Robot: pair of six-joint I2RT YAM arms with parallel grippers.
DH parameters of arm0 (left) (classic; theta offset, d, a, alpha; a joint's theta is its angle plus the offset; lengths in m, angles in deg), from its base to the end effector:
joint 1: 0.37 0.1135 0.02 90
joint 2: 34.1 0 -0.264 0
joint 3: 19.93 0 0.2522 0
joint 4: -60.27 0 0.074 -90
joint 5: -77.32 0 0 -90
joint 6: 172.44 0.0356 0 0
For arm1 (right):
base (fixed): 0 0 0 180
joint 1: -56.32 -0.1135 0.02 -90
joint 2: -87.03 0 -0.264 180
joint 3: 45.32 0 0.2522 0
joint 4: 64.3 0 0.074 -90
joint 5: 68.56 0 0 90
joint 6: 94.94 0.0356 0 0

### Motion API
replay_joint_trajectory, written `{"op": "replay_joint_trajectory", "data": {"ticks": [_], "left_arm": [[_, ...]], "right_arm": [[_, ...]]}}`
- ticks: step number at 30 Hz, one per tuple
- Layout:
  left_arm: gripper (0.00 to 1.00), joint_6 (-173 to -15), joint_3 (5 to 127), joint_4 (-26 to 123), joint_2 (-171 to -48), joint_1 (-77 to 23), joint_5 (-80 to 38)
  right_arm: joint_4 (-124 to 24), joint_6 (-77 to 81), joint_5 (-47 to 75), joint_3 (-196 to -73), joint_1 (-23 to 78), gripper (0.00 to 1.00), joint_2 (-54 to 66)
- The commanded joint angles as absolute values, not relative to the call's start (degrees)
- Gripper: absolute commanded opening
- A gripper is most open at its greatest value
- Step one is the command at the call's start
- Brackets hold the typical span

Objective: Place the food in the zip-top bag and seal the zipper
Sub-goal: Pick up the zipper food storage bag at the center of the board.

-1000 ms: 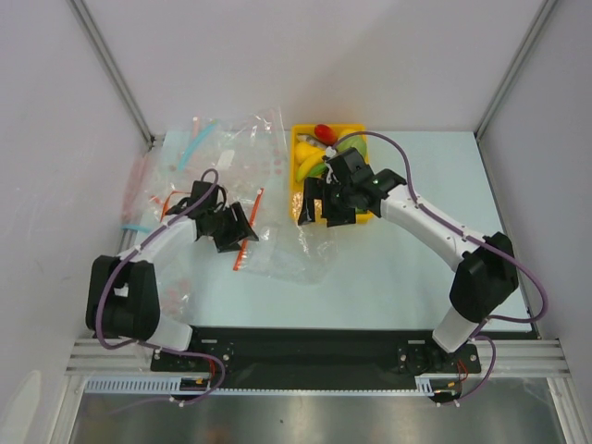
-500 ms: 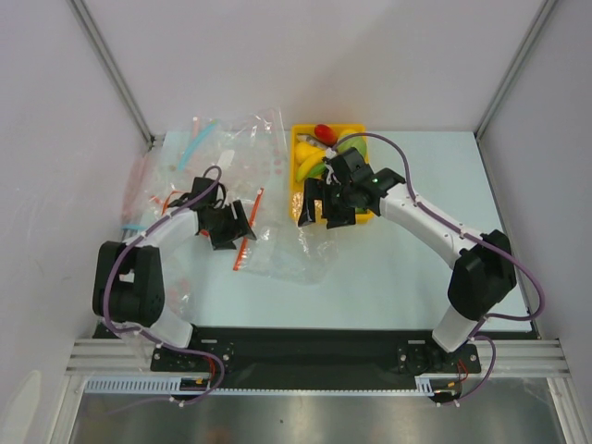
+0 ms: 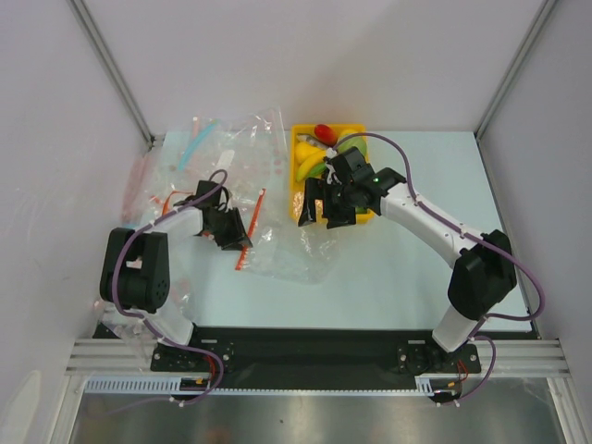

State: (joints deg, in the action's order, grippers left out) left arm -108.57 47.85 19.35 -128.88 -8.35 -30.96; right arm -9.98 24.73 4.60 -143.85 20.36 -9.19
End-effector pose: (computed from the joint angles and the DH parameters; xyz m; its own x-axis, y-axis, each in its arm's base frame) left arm 0.3027 -0.0537 0.1622 -0.9334 -0.2914 -0.2095 -0.1810 0.8862 -0.4265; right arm 0.2911 0.2239 0.3009 -0.9039 -0.0705 -0.4218 -0.2980 0.8112 0.5031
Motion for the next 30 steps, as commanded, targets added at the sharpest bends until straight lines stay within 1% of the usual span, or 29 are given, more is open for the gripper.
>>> {"op": "replay_joint_trajectory", "data": {"ticks": [1,2,3,4,5,11,17,18,19,22,24,27,30], "left_arm": [[0.32,-107.49,46.92,23.13,-128.32,-8.10,-33.59],[0.27,-107.49,46.57,23.39,-128.32,-8.10,-33.94],[0.14,-107.31,46.40,24.00,-128.23,-8.10,-34.12],[0.09,-107.14,46.22,24.27,-128.05,-8.10,-34.38],[0.00,-107.05,45.87,24.62,-127.79,-8.10,-35.08],[0.00,-106.78,45.34,27.17,-126.30,-8.10,-38.86],[0.00,-106.61,45.60,28.40,-119.36,-8.19,-39.83],[0.00,-106.61,45.52,28.75,-117.79,-8.19,-39.66],[0.00,-106.43,45.17,29.28,-115.07,-8.36,-39.31],[0.01,-105.73,44.72,31.04,-109.36,-8.97,-37.91],[0.00,-104.24,44.90,31.22,-106.97,-9.85,-36.33],[0.00,-103.09,45.42,30.60,-103.19,-12.66,-31.67],[0.00,-103.18,46.92,28.76,-101.95,-15.21,-28.68]], "right_arm": [[-9.40,23.45,3.69,-146.26,20.73,0.92,-10.08],[-9.32,23.45,3.69,-146.26,20.73,0.92,-10.17],[-9.40,23.45,3.60,-146.35,20.82,0.92,-10.09],[-9.49,23.45,3.60,-146.44,20.90,0.92,-10.35],[-9.32,23.45,3.43,-146.44,20.90,0.92,-10.35],[-9.76,23.45,2.99,-146.79,21.08,0.92,-10.88],[-11.07,24.15,0.35,-147.23,20.90,0.90,-11.49],[-11.42,24.41,-0.35,-147.58,20.90,0.85,-11.84],[-11.60,24.85,-1.14,-148.19,20.90,0.83,-12.19],[-9.59,25.99,-2.11,-153.37,20.55,0.77,-14.91],[-6.08,26.52,-1.33,-159.51,20.29,0.74,-17.54],[-1.68,27.40,2.19,-166.62,18.89,0.72,-19.57],[-0.27,29.24,3.51,-170.16,17.74,0.72,-21.60]]}}
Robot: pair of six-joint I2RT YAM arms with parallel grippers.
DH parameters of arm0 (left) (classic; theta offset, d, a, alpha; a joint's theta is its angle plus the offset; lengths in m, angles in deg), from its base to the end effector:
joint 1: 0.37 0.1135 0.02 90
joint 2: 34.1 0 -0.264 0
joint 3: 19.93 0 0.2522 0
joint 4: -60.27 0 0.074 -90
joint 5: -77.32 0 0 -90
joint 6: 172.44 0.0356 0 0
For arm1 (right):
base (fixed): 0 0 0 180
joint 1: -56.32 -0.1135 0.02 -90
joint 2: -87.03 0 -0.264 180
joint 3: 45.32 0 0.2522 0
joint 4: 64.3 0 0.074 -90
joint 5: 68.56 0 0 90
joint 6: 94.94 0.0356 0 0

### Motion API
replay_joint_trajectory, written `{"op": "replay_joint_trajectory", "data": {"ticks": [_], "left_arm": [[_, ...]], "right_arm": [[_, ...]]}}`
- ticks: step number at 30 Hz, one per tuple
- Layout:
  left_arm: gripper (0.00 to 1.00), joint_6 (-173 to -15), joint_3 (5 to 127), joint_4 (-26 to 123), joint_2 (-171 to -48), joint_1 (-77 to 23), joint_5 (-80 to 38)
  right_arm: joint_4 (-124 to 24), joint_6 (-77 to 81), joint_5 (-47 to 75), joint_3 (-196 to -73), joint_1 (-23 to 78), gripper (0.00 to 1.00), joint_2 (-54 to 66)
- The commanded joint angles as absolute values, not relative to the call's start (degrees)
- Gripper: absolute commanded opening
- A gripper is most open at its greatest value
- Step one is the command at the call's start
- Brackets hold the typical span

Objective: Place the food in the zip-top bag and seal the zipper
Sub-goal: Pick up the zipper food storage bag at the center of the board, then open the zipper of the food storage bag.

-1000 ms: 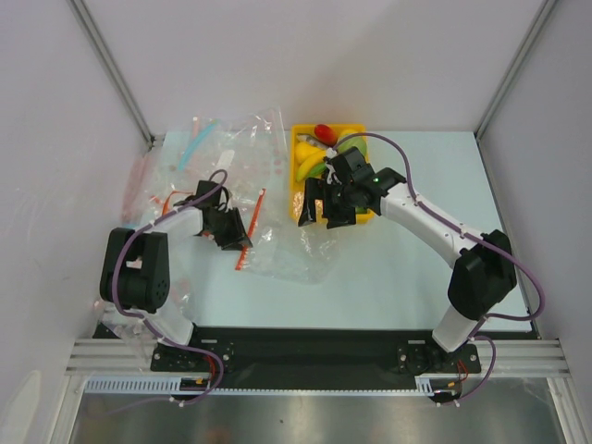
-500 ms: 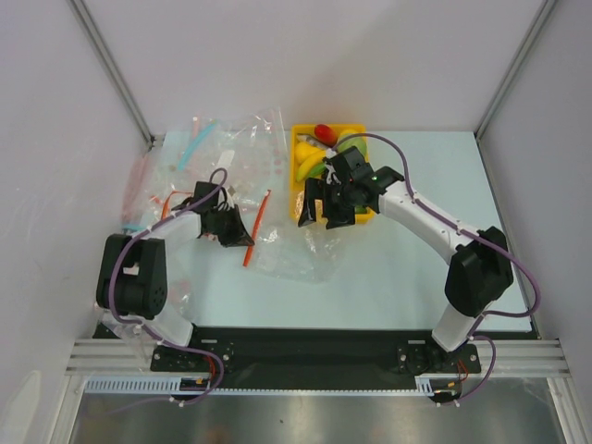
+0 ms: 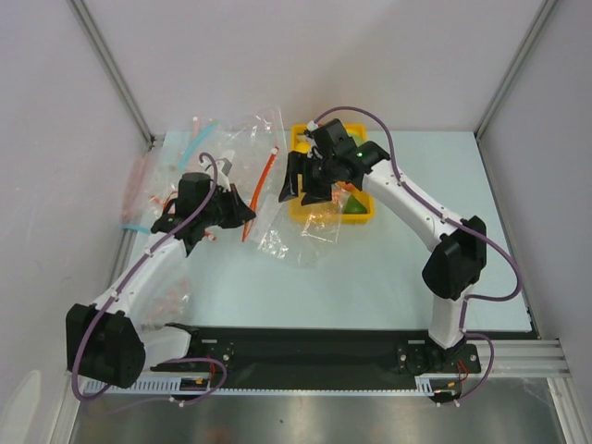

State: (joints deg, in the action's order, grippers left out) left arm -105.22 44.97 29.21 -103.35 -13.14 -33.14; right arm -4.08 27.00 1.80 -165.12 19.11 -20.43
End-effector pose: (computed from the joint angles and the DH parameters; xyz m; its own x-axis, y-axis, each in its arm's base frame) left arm 0.2561 -0.0708 0.2790 -0.7088 -0.2113 -0.6730 0.2283 0.8340 -0.5023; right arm 0.3254 0.2621 0.3395 -0.8976 -0.0559 -0.4373 -0.3232 0.7581 0.5664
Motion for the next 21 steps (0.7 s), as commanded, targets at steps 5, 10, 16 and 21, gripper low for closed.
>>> {"op": "replay_joint_trajectory", "data": {"ticks": [5,10,16,21], "left_arm": [[0.00,-104.23,49.03,28.23,-100.11,-20.22,-25.51],[0.00,-106.17,50.43,28.31,-98.08,-22.86,-24.28],[0.00,-107.48,48.42,31.21,-94.48,-24.45,-25.77],[0.00,-108.36,47.62,31.22,-93.42,-25.68,-26.30]], "right_arm": [[-0.44,31.27,4.39,-172.98,15.90,0.74,-23.88],[0.52,31.27,6.67,-175.35,14.49,0.74,-24.94],[1.14,32.32,10.10,-176.15,13.70,0.74,-25.20],[-1.23,32.50,12.21,-174.66,13.17,0.74,-22.58]]}}
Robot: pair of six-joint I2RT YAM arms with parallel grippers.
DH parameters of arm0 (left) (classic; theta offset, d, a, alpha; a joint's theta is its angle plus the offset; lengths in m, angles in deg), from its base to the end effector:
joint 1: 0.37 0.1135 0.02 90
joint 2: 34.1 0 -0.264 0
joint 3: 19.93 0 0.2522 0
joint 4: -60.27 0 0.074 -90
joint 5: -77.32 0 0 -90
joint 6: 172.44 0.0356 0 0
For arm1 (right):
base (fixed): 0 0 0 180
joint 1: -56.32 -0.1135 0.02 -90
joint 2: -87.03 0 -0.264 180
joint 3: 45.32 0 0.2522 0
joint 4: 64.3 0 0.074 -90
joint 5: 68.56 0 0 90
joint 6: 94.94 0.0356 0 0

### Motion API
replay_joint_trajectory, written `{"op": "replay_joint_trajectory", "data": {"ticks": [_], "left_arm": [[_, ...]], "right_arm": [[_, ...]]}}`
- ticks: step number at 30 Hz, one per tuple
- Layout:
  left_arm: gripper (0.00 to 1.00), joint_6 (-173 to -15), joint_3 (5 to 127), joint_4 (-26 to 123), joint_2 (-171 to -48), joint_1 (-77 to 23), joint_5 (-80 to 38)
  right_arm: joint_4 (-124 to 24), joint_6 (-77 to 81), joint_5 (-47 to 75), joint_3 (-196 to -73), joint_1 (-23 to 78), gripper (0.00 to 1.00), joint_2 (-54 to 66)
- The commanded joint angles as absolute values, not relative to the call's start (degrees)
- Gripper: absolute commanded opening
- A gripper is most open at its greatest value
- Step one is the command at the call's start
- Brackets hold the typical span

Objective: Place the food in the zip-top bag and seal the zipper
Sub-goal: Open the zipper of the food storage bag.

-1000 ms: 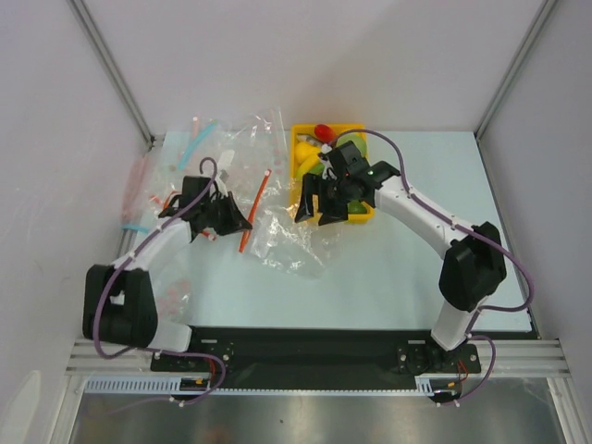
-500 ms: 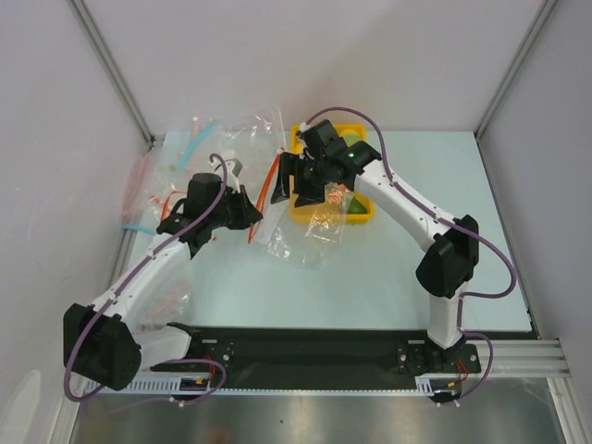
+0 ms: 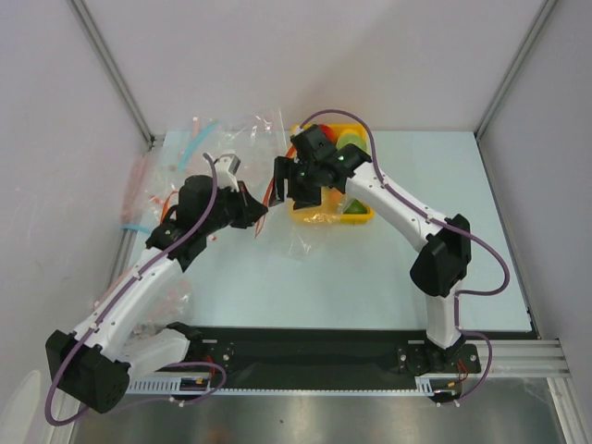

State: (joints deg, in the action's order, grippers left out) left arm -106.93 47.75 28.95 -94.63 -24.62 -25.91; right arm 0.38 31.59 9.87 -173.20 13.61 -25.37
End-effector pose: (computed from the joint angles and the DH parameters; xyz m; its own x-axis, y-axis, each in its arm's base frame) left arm 0.2150 -0.1058 0.3302 -0.5844 -0.1793 -0.7914 0.3823 0.7994 -0.4635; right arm 0.3146 0.3002 0.3425 -0.8998 -0.0370 -0.4347 -0.2802 0.8127 0.5109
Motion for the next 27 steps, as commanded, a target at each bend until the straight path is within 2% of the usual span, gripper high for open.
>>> {"op": "replay_joint_trajectory", "data": {"ticks": [1,14,27], "left_arm": [[0.00,-108.54,47.54,31.13,-93.34,-25.85,-26.30],[0.00,-110.04,47.89,30.07,-94.21,-26.56,-26.21],[0.00,-106.87,50.79,30.51,-95.62,-28.31,-27.35]], "right_arm": [[-2.19,32.59,12.48,-174.22,13.17,0.74,-22.05],[-11.25,33.20,18.19,-163.77,14.05,0.75,-11.24],[-11.34,35.14,18.89,-164.28,14.05,0.74,-13.07]]}}
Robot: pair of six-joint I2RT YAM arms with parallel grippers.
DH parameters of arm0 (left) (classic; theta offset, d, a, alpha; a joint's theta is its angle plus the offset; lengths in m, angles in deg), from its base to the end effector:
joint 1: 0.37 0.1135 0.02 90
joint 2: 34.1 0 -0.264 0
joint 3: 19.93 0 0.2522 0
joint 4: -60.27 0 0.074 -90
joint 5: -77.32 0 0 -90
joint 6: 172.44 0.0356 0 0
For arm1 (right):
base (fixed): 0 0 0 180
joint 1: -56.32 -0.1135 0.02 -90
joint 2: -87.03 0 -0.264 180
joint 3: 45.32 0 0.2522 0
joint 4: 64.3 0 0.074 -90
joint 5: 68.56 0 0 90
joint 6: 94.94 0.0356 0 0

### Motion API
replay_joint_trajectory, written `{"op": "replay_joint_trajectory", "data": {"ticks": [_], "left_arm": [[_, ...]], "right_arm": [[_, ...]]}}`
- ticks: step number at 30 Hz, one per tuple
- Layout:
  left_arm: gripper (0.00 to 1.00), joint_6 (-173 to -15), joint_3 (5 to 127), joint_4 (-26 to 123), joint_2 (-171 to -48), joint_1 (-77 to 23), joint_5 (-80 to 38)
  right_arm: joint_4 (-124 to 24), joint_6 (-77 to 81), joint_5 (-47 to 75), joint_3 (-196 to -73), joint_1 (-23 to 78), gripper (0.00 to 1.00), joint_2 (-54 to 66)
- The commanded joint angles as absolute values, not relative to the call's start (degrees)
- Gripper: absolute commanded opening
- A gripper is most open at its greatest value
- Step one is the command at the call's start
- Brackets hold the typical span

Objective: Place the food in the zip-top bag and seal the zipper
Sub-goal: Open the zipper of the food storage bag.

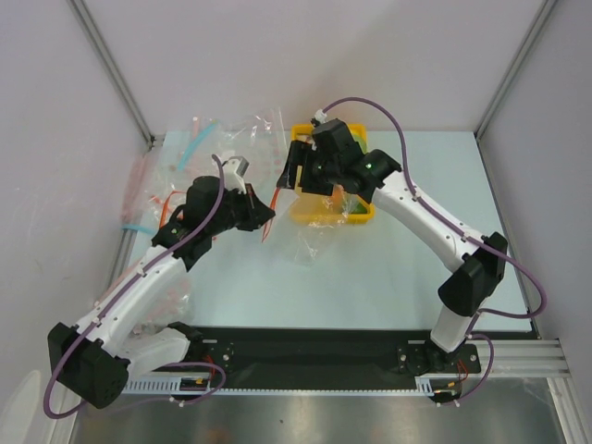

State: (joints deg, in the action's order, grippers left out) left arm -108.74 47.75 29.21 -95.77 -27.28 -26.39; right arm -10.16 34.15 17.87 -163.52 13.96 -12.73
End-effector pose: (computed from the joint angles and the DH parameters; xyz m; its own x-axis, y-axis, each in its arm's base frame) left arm 0.2137 -0.1179 0.3263 -0.6181 -0.1690 -0.7677 0.3985 0.7744 -0.4914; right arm 0.2889 0.2664 0.3895 -0.7823 0.1384 -0.6074 -0.2791 0.7939 0.5403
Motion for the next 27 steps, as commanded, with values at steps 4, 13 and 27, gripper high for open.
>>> {"op": "replay_joint_trajectory", "data": {"ticks": [4,13,27], "left_arm": [[0.00,-105.91,51.31,30.51,-95.80,-28.84,-27.53],[0.00,-104.59,52.63,30.87,-96.94,-29.28,-27.97],[0.00,-105.99,51.93,31.22,-99.05,-29.28,-30.34]], "right_arm": [[-10.99,35.05,18.72,-164.63,14.05,0.73,-13.78],[-6.68,34.87,20.56,-165.60,14.14,0.57,-15.54],[-11.07,33.56,19.86,-162.00,14.14,0.69,-11.93]]}}
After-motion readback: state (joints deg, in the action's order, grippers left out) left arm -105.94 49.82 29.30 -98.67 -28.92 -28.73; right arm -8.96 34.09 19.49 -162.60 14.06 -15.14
